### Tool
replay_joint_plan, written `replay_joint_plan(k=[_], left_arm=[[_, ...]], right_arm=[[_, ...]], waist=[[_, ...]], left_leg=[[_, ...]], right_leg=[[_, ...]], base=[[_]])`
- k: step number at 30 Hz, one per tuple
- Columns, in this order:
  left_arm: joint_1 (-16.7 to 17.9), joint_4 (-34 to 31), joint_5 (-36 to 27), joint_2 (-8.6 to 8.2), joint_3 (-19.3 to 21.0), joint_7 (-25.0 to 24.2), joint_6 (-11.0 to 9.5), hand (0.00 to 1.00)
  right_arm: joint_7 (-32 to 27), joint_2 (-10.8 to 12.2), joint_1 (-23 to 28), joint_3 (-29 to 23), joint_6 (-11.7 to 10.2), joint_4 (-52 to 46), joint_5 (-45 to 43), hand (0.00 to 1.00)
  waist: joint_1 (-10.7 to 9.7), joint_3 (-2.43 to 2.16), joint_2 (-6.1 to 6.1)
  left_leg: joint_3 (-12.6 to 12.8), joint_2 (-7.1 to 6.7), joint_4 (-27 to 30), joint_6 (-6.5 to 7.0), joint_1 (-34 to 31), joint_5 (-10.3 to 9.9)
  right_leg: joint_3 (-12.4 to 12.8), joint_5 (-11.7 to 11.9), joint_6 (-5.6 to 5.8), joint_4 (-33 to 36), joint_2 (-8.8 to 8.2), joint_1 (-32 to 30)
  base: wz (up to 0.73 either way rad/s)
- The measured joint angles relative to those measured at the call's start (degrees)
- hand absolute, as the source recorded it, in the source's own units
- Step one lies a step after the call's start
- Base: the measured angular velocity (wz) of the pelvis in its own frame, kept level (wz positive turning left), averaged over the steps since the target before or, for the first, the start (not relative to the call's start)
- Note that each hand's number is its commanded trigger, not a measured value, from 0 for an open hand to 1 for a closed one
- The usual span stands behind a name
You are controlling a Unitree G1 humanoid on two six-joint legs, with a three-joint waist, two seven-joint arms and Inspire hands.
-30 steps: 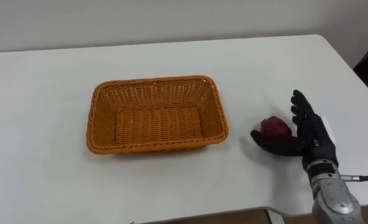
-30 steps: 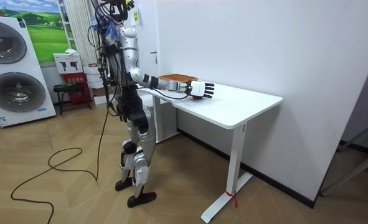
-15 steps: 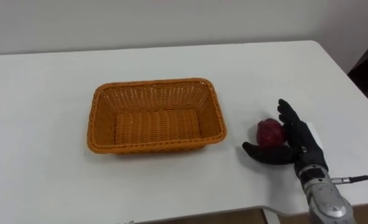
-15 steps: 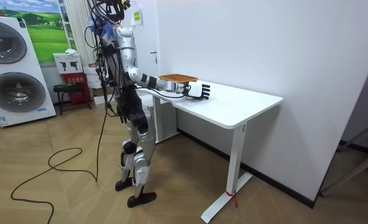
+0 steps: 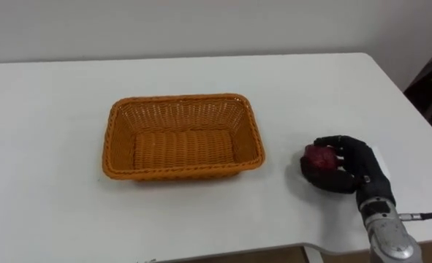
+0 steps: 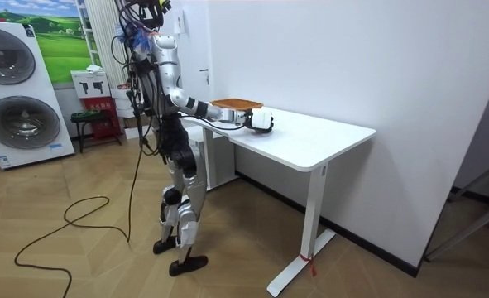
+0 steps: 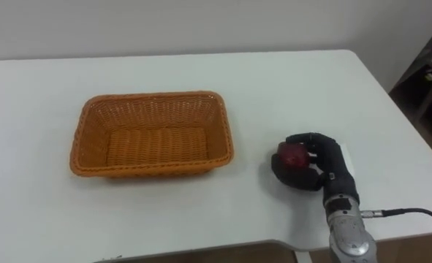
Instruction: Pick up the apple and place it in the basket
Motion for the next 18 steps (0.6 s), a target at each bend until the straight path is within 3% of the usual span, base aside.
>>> replay_joint_plan(k=[9,15,18], left_arm=[[0.27,1.22,0.09,0.0,0.0,0.06,0.06,0.0],[0.03,1.4,-0.04,-0.01,-0.02,0.33,0.07,0.0],[-0.16,1.39,0.03,-0.02,-0.01,0.35,0.07,0.0]], right_arm=[[-0.26,0.07,0.0,0.01,1.52,-2.51,0.07,1.0],[-0.76,0.06,0.02,0.28,2.56,-7.0,0.66,1.0],[-0.94,0.06,-0.18,0.3,2.5,-8.65,1.12,1.0]], waist=[[0.06,0.2,0.05],[0.15,0.77,0.97],[0.24,0.56,1.32]], left_leg=[[0.01,0.0,-0.05,0.0,-0.06,0.0],[0.01,-0.02,-0.04,0.0,-0.46,0.0],[0.02,-0.03,-0.07,0.0,-0.86,0.0]], right_leg=[[0.09,0.01,-0.01,0.0,0.02,-0.06],[0.15,0.02,0.01,0.01,0.02,-0.44],[0.23,0.03,0.01,0.03,0.03,-0.91]], base=[[0.0],[0.0],[0.0]])
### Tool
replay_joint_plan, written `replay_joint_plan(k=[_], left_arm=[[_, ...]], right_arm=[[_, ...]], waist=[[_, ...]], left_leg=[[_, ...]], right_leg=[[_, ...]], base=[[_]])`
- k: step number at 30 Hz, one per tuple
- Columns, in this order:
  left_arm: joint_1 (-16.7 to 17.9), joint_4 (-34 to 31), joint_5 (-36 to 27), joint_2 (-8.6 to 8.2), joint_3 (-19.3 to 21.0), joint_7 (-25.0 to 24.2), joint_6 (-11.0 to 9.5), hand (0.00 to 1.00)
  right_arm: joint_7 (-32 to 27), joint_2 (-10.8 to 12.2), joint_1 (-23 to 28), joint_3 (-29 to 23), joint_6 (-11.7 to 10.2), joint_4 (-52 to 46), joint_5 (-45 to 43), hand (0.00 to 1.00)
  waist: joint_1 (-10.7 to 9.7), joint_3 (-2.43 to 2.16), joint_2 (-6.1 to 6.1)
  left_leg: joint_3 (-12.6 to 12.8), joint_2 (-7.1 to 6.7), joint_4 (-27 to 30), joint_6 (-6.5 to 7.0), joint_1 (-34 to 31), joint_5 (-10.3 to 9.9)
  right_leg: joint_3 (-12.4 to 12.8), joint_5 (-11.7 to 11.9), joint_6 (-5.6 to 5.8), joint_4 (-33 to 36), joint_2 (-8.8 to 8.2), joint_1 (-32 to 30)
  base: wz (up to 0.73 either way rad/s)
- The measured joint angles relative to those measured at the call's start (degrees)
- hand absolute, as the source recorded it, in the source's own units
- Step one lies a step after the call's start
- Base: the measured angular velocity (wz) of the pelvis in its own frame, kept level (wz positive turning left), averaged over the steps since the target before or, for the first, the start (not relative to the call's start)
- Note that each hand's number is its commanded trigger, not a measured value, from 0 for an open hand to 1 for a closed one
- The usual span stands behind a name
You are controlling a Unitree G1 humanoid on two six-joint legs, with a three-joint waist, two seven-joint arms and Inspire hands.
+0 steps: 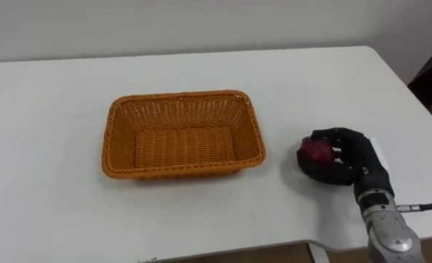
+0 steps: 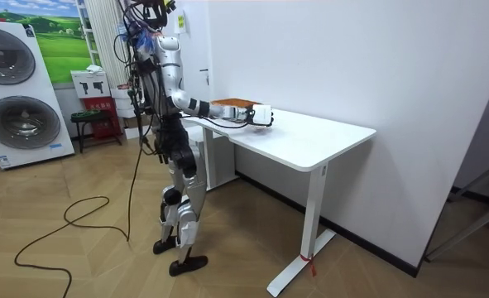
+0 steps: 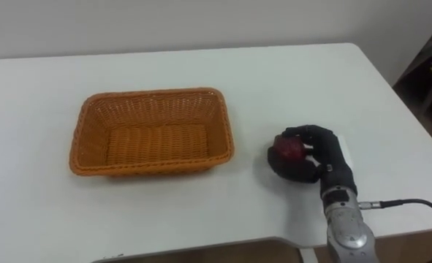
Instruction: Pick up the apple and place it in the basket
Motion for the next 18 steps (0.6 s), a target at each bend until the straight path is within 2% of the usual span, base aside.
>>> replay_joint_plan(k=[3,8,18], left_arm=[[-0.49,-0.02,0.02,-0.07,-0.01,0.01,0.0,0.0],[-2.43,1.25,1.28,-0.22,-0.1,-0.03,-0.04,0.0],[-2.47,1.47,1.22,-0.08,-1.18,0.22,0.69,0.0]], right_arm=[[-0.38,0.0,-0.97,0.55,0.01,-1.58,0.31,1.0],[-1.62,-0.2,-5.06,2.34,0.01,-1.83,0.29,1.0],[-0.46,-0.39,-10.04,6.71,0.79,-11.67,0.19,1.0]], waist=[[0.4,-0.05,0.18],[2.69,-0.16,0.07],[3.58,-0.05,-0.01]], left_leg=[[0.03,0.02,0.03,0.0,-0.39,0.0],[-0.1,0.01,-0.03,0.0,-0.13,0.0],[-1.71,-0.06,-0.47,-0.02,0.77,0.03]], right_leg=[[0.15,0.01,-0.02,0.04,0.05,-0.4],[0.29,0.03,0.0,-0.04,0.04,-0.26],[-0.63,0.04,0.03,-1.14,0.04,1.54]], base=[[-0.02],[-0.02],[0.09]])
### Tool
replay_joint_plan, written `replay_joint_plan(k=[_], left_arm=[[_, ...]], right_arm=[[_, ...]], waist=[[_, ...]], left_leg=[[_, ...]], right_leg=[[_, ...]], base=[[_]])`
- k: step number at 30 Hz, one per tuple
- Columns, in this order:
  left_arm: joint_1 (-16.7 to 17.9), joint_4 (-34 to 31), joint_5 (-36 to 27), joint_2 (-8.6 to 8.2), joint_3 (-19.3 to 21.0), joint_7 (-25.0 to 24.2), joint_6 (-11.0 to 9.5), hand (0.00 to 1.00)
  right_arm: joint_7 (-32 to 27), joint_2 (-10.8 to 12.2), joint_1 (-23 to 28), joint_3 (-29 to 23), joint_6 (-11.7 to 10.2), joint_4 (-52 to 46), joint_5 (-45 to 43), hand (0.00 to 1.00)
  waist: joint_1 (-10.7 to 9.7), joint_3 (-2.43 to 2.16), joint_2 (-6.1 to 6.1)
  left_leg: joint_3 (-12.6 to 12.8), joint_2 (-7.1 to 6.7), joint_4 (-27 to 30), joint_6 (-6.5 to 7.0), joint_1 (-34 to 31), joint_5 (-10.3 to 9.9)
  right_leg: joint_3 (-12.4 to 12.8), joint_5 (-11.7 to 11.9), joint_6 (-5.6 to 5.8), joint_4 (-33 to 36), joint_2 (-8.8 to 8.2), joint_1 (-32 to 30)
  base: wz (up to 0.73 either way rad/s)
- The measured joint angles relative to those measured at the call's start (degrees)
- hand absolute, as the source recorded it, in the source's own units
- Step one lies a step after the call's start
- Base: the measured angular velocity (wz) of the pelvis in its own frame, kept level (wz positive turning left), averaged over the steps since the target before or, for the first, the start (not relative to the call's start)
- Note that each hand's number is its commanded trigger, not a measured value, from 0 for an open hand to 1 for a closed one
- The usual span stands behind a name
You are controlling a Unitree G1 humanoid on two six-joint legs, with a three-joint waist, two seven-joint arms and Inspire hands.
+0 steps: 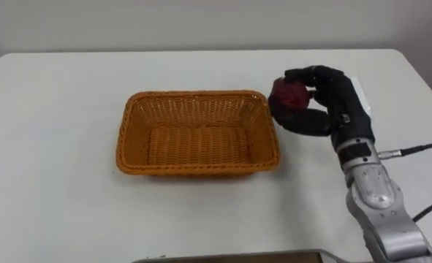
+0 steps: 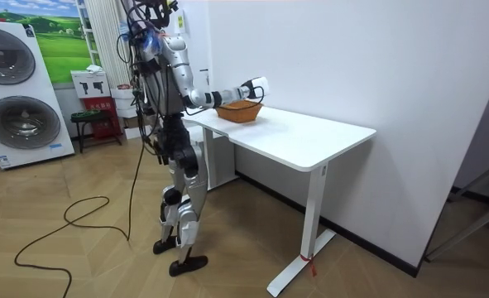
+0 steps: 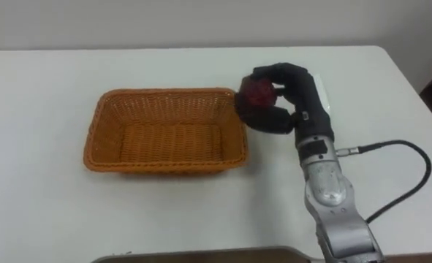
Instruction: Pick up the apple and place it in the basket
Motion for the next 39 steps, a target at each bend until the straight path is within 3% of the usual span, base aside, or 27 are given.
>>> replay_joint_plan(k=[11,13,15,16,18,21,23,29,36,39], left_arm=[[-1.45,-0.52,0.04,0.05,-2.67,-0.04,1.12,0.0],[-1.66,-0.55,0.59,0.06,-2.76,-0.27,1.47,0.0],[-2.14,-0.52,0.97,0.11,-2.78,-0.6,1.8,0.0],[-2.27,-0.52,0.96,0.11,-2.8,-0.75,1.91,0.0],[-2.54,-0.35,0.92,0.11,-2.91,-1.02,2.01,0.0],[-3.38,-0.15,0.88,0.3,-4.13,-0.93,2.03,0.0],[-3.71,-0.14,0.85,0.52,-4.79,-0.58,2.03,0.0],[-3.99,-0.21,0.85,0.57,-5.45,-0.13,2.1,0.0],[-4.4,-0.53,0.95,0.57,-5.37,0.17,2.1,0.0],[-4.27,-0.55,0.96,0.58,-5.31,0.16,2.02,0.0]], right_arm=[[4.2,0.07,-3.02,4.36,1.85,-1.67,-1.13,1.0],[4.95,0.1,-3.24,5.7,2.93,-2.05,-1.36,0.81],[6.72,0.13,-3.38,7.17,4.27,-3.21,-1.91,0.24],[7.05,0.14,-3.51,7.55,4.29,-3.22,-2.01,0.0],[7.86,0.14,-4.37,8.66,4.3,-3.3,-2.17,0.0],[8.51,-0.02,-6.96,10.24,4.31,-3.29,-2.14,0.0],[9.31,-0.03,-7.68,11.35,4.3,-3.26,-2.08,0.0],[10.89,-0.02,-7.66,14.75,4.31,-3.14,-1.9,0.0],[9.95,-0.04,-7.67,14.06,4.3,-3.23,-1.95,0.0],[9.13,-0.09,-7.66,12.3,4.29,-3.23,-1.86,0.0]], waist=[[2.21,-0.07,-0.09],[2.43,-0.21,-0.3],[2.77,-0.43,-0.69],[2.81,-0.47,-0.75],[2.94,-0.51,-0.92],[3.86,0.09,-1.22],[4.1,0.25,-1.54],[4.41,0.44,-1.4],[3.43,0.42,-1.37],[2.63,0.36,-1.23]], left_leg=[[0.17,-0.01,0.05,-0.02,-1.11,0.02],[0.19,0.02,-0.03,-0.02,-1.19,0.02],[0.15,0.07,-0.12,-0.02,-1.37,0.02],[0.08,0.07,-0.12,-0.02,-1.32,0.02],[-0.03,0.07,-0.14,-0.02,-1.2,0.03],[-0.07,0.07,-0.23,-0.02,-0.98,0.02],[-0.2,0.07,-0.24,-0.03,-0.99,0.02],[-0.44,0.01,-0.27,-0.03,-0.98,0.02],[-0.68,0.02,-0.43,-0.03,-0.89,0.03],[-1.98,-0.01,-0.45,-0.03,-0.06,0.03]], right_leg=[[0.03,0.0,0.0,0.05,0.01,-1.12],[0.01,0.0,0.0,0.06,0.02,-1.28],[0.09,0.0,0.0,0.01,0.12,-1.53],[0.08,0.0,0.0,0.02,0.11,-1.46],[0.09,0.0,0.0,0.03,0.11,-1.33],[0.16,0.0,0.0,-0.09,0.15,-1.12],[0.16,0.0,0.0,-0.46,0.2,-0.92],[0.11,0.01,0.01,-1.04,0.19,-0.53],[0.2,0.01,0.01,-0.99,0.18,-0.42],[0.45,0.01,0.0,-0.69,0.26,-0.05]], base=[[0.0],[0.0],[0.0],[0.0],[0.0],[0.0],[0.05],[0.01],[0.02],[0.06]])
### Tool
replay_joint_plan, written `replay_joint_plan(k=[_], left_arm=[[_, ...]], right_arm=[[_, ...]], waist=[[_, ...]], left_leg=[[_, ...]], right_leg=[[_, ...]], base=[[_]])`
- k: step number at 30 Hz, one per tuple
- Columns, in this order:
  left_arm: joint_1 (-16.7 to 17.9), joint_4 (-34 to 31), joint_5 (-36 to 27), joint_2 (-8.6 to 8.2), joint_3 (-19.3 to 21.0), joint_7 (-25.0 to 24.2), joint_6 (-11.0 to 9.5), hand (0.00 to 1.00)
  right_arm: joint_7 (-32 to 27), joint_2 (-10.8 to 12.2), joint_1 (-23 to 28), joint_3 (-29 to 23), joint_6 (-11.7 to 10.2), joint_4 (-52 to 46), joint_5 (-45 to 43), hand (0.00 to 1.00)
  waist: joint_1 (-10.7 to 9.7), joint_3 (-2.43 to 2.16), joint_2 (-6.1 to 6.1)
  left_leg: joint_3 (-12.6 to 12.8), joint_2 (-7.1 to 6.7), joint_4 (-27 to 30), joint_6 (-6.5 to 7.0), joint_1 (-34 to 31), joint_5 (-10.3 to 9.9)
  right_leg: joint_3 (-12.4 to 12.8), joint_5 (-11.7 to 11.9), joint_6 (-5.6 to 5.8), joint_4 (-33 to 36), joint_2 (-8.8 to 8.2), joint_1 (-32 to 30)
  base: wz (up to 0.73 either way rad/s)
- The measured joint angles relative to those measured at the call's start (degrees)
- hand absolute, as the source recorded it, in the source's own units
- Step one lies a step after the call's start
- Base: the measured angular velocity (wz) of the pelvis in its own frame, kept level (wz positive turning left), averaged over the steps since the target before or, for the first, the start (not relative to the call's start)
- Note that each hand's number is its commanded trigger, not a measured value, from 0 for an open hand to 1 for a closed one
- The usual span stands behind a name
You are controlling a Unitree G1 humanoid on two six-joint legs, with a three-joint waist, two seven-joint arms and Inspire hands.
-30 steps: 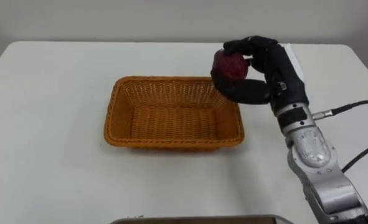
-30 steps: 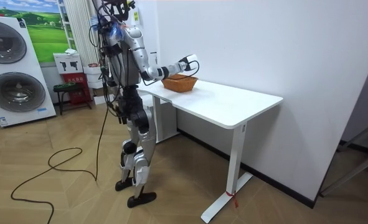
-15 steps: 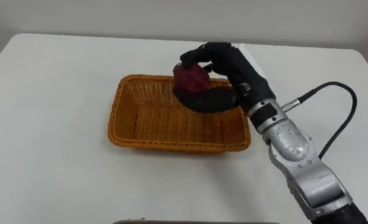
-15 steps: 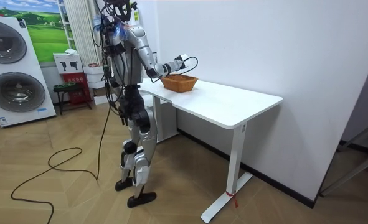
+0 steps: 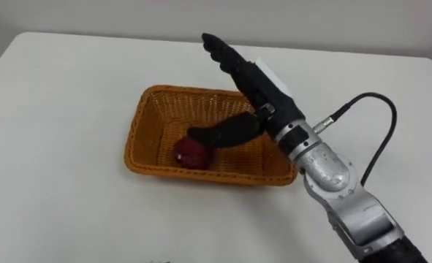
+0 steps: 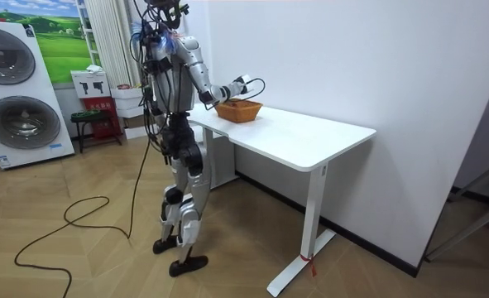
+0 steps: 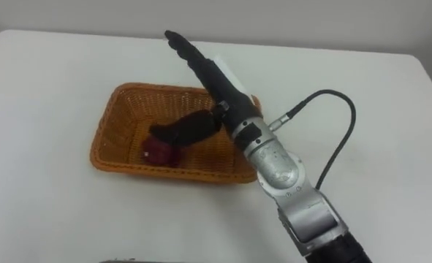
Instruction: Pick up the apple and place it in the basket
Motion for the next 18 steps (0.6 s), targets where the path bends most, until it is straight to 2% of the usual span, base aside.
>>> replay_joint_plan(k=[2,4,6,7,8,9,10,11,12,13,14,15,16,18], left_arm=[[0.71,0.0,0.0,0.11,0.47,0.0,-0.38,0.0],[1.71,-0.01,-0.02,0.2,0.93,0.11,-0.68,0.0],[2.02,0.14,-0.07,0.39,0.78,0.14,-0.77,0.0],[1.84,-0.02,-0.05,0.17,0.37,0.17,-1.05,0.0],[1.3,-0.35,0.1,0.11,0.0,0.16,-1.2,0.0],[1.68,-0.14,0.01,0.0,0.43,0.49,-1.31,0.0],[2.35,0.65,-0.05,0.04,1.09,1.29,-1.68,0.0],[2.66,1.44,0.01,0.17,2.42,1.52,-1.75,0.0],[2.86,1.99,0.03,0.18,3.33,1.69,-1.79,0.0],[3.16,2.94,0.0,0.15,4.53,2.16,-1.81,0.0],[3.9,2.99,0.0,0.11,5.27,2.24,-2.09,0.0],[4.35,2.98,0.04,0.06,5.84,2.24,-2.32,0.0],[4.82,3.02,0.01,-0.25,7.27,2.25,-2.78,0.0],[5.32,3.19,-0.09,-0.64,9.81,2.5,-3.89,0.0]], right_arm=[[-0.49,-0.13,0.04,-1.49,-0.06,-0.1,0.01,0.0],[-1.72,-0.16,0.05,-3.95,-0.13,-0.48,0.2,0.0],[-4.22,-0.5,0.37,-5.98,-0.27,-0.44,2.08,0.0],[-5.35,-1.34,0.82,-8.5,-0.28,-1.0,2.91,0.0],[-5.91,-2.2,1.4,-11.91,-0.36,-1.8,3.1,0.0],[-6.04,-2.28,2.06,-13.18,-0.32,-1.95,3.09,0.0],[-6.45,-2.34,2.67,-15.12,-0.34,-2.73,2.86,0.0],[-7.34,-2.53,3.58,-17.07,-0.6,-4.11,2.7,0.0],[-8.03,-2.66,4.35,-18.25,-0.68,-5.18,2.27,0.0],[-10.08,-3.3,5.74,-20.19,-1.11,-7.12,1.41,0.0],[-12.22,-4.25,6.84,-21.58,-2.45,-7.64,1.08,0.0],[-12.84,-4.65,7.06,-22.63,-2.99,-7.63,0.98,0.0],[-14.09,-4.87,7.13,-25.5,-3.43,-7.63,0.55,0.0],[-18.75,-4.9,8.91,-31.86,-3.93,-7.6,0.85,0.0]], waist=[[-1.12,-0.09,0.1],[-1.9,-0.28,0.0],[-2.55,0.58,-1.96],[-3.86,-0.07,-3.08],[-4.13,-0.06,-2.75],[-2.96,-0.42,-2.76],[-2.46,-0.27,-2.45],[-2.44,-0.1,-2.28],[-2.46,-0.11,-2.27],[-2.99,-0.13,-2.07],[-4.48,-0.51,-1.57],[-5.12,-0.62,-1.47],[-5.72,-0.4,-0.96],[-7.58,-0.43,-0.55]], left_leg=[[-0.29,-0.03,0.11,0.0,0.67,0.0],[0.46,-0.31,0.88,0.0,0.66,0.0],[2.84,-2.57,10.9,-0.68,-4.82,-0.77],[3.12,-3.71,7.87,-0.97,-10.17,-0.32],[4.96,-2.84,5.31,1.3,-12.98,5.84],[5.8,-2.96,5.1,1.63,-12.3,6.19],[6.01,-2.77,4.5,1.64,-10.98,6.19],[5.61,-2.77,3.97,1.64,-9.92,6.19],[5.23,-2.77,3.72,1.64,-9.53,6.19],[5.26,-2.79,2.9,1.61,-8.33,6.17],[5.39,-2.69,2.05,1.61,-7.27,6.17],[5.51,-2.66,1.44,1.6,-6.76,6.17],[5.68,-2.55,0.57,1.53,-5.85,6.13],[5.75,-2.42,-0.22,1.41,-5.02,6.07]], right_leg=[[0.53,0.0,0.0,0.05,0.01,0.7],[1.77,0.02,-0.03,-0.26,-0.25,1.44],[8.69,0.29,-0.25,-2.01,-3.07,3.49],[11.53,0.27,-0.02,-1.9,-4.3,3.11],[11.76,-0.79,2.22,-0.27,-4.62,1.87],[11.61,-0.83,3.29,-0.05,-4.8,1.64],[9.01,-0.37,4.61,-0.5,-4.94,1.84],[7.17,-0.19,4.9,-1.76,-5.04,1.16],[6.8,0.32,4.84,-2.33,-4.95,0.31],[5.19,1.64,3.51,-2.13,-4.91,-1.08],[4.55,1.99,3.44,-1.84,-4.83,-0.42],[4.59,1.99,3.43,-1.79,-4.62,-0.22],[4.61,2.08,3.29,-2.17,-4.19,0.27],[4.45,2.12,3.21,-1.85,-4.02,0.56]], base=[[0.07],[0.03],[0.35],[0.68],[0.44],[-0.08],[-0.46],[-0.36],[-0.28],[-0.04],[-0.03],[-0.08],[-0.14],[-0.06]])
